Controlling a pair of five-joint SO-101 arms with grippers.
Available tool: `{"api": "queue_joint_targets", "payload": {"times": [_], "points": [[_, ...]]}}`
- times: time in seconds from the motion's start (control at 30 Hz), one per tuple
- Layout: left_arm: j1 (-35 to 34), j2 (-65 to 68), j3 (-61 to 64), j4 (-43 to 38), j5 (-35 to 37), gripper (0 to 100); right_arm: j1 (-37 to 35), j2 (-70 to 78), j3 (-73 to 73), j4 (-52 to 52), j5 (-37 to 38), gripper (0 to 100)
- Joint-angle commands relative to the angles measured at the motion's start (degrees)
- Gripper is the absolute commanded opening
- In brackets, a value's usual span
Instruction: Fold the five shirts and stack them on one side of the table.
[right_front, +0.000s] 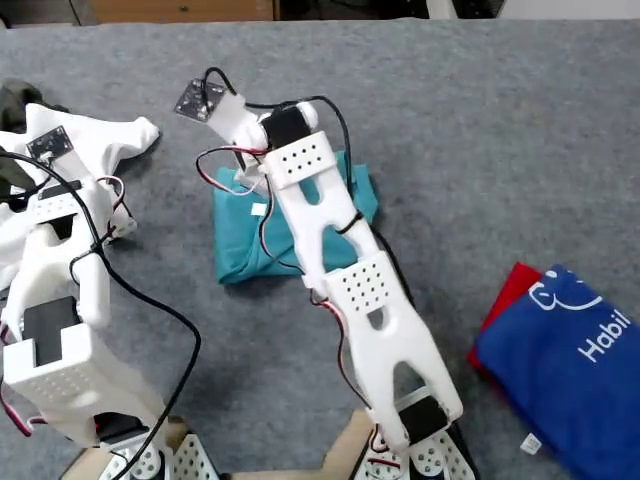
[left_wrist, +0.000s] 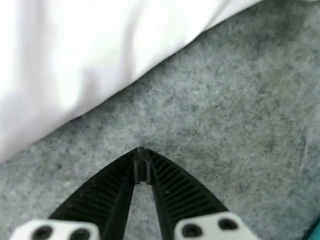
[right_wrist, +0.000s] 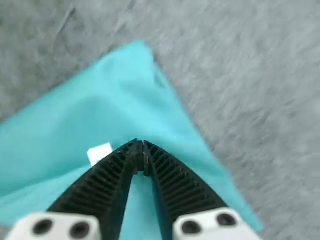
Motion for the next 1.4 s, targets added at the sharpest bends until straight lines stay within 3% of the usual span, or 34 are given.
{"api": "queue_joint_targets", "payload": {"times": [0.0,0.37,0.63,0.87,1.03,1.2,1.37], "points": [[-0.18,-0.31,-2.81,-0.70,0.62,2,2.77,-0.48,0.13,4.31,0.79,0.5],[-0.18,-0.31,-2.81,-0.70,0.62,2,9.36,-2.86,3.91,5.01,2.37,0.5],[-0.26,-0.31,-2.90,-0.70,0.62,2,12.26,-23.52,30.64,4.84,2.73,0.5],[-0.26,-0.31,-2.90,-0.70,0.62,2,19.03,-38.46,56.40,4.48,2.81,0.5],[-0.18,-0.31,-2.90,-0.70,0.62,2,22.99,-49.10,64.75,4.04,2.90,0.5],[-0.18,-0.31,-2.90,-0.70,0.62,2,18.33,-54.20,63.08,-1.14,2.46,0.5],[-0.18,-0.31,-2.90,-0.70,0.62,2,9.27,-47.96,62.20,-9.32,0.62,0.5]]}}
